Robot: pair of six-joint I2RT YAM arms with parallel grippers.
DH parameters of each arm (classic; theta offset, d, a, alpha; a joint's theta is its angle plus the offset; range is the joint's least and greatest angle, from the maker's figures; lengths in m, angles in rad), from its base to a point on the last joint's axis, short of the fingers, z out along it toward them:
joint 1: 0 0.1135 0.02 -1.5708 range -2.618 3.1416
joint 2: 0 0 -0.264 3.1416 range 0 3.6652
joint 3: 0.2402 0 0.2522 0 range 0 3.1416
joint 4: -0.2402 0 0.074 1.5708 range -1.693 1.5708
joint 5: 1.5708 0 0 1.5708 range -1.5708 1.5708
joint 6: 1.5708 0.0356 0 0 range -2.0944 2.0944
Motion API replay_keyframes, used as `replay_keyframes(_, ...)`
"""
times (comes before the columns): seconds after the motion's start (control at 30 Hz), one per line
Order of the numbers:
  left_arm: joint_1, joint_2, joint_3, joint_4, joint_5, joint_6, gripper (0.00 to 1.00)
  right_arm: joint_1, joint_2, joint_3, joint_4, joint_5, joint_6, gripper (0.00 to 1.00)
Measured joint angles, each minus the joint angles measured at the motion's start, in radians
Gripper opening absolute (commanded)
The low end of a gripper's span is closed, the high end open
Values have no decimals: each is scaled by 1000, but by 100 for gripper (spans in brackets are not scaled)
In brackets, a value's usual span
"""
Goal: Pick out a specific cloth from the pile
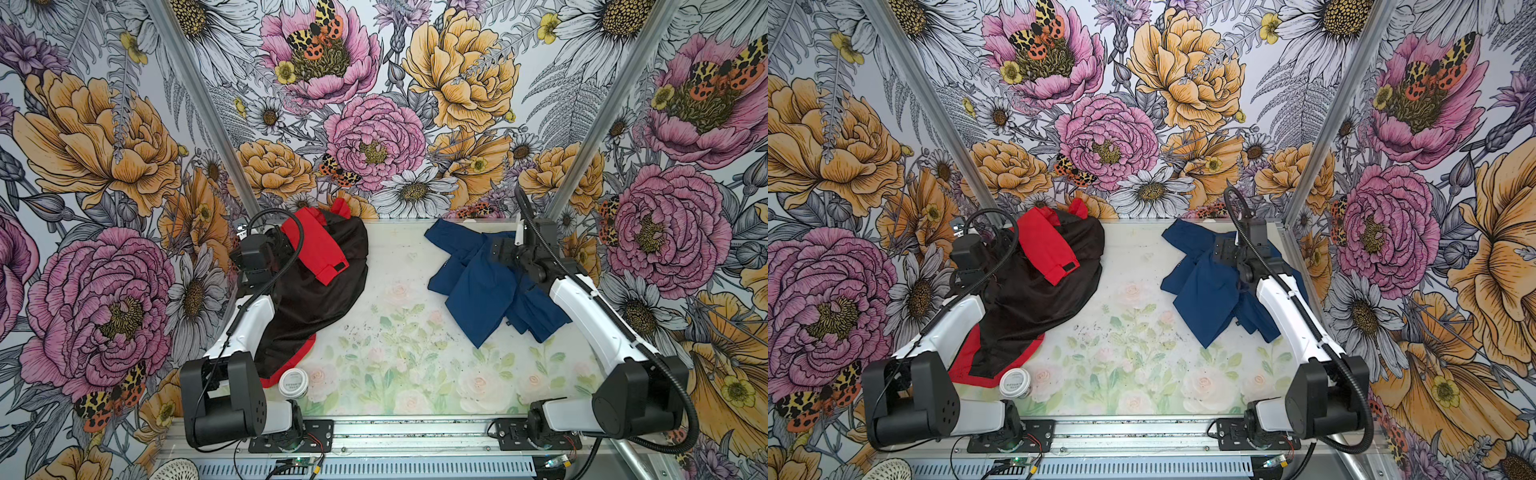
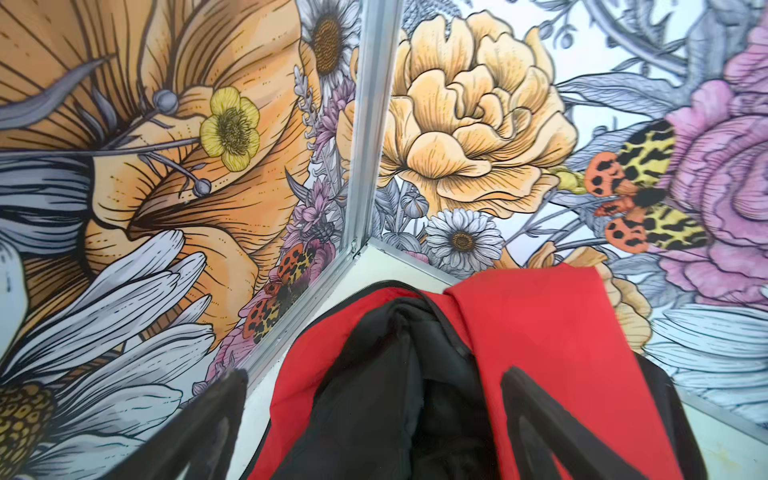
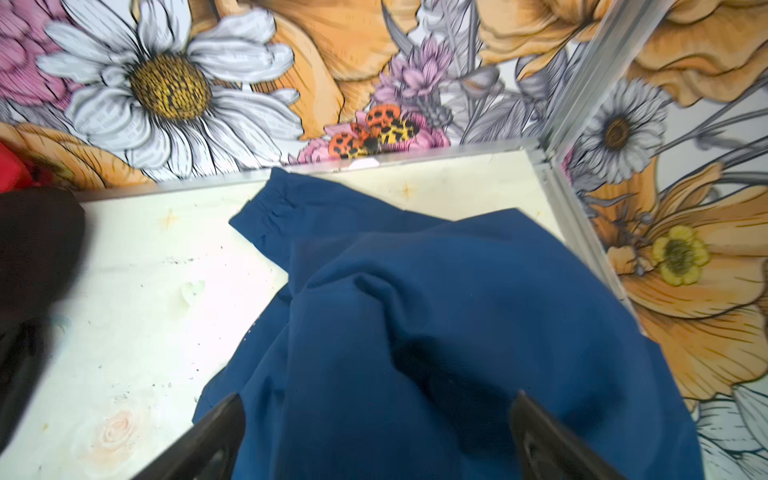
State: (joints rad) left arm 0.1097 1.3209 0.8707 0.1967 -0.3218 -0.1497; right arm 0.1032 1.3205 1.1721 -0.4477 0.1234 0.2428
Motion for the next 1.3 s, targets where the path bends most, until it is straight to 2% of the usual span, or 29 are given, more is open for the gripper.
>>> replay_keyframes(0.13, -89, -103, -122, 56, -29, 11, 99, 0, -156, -140, 97, 37, -1, 99)
replay_keyframes(0.27, -149, -171, -251, 129, -47, 23, 99, 0, -273, -397, 277, 87, -12, 99)
replay_keyframes(0.4, -187, -188, -391, 236, -65, 26, 99, -5, -308, -680, 493, 135, -24, 100)
replay_keyframes(0.5, -201, -176, -478, 311, -78, 26, 99, -7, -279, -809, 623, 171, -34, 99)
replay_keyframes(0.7, -232, -147, -571, 466, -106, 72, 99, -11, -108, -851, 890, 206, -93, 100)
replay_keyframes(0.9, -218, -129, -632, 599, -119, 109, 99, -11, -28, -857, 1097, 194, -161, 99)
replay_keyframes(1.0, -182, -48, -659, 685, -104, 119, 99, -16, 18, -858, 1194, 175, -186, 100)
replay_keyframes(1.1, -155, 48, -651, 748, -66, 124, 99, -25, 128, -860, 1326, 152, -204, 100)
replay_keyframes(1.23, -151, 212, -624, 865, -21, 135, 99, -53, 208, -864, 1386, 128, -200, 100)
replay_keyframes(1.3, -154, 237, -608, 840, -12, 145, 99, -63, 212, -851, 1372, 112, -200, 100)
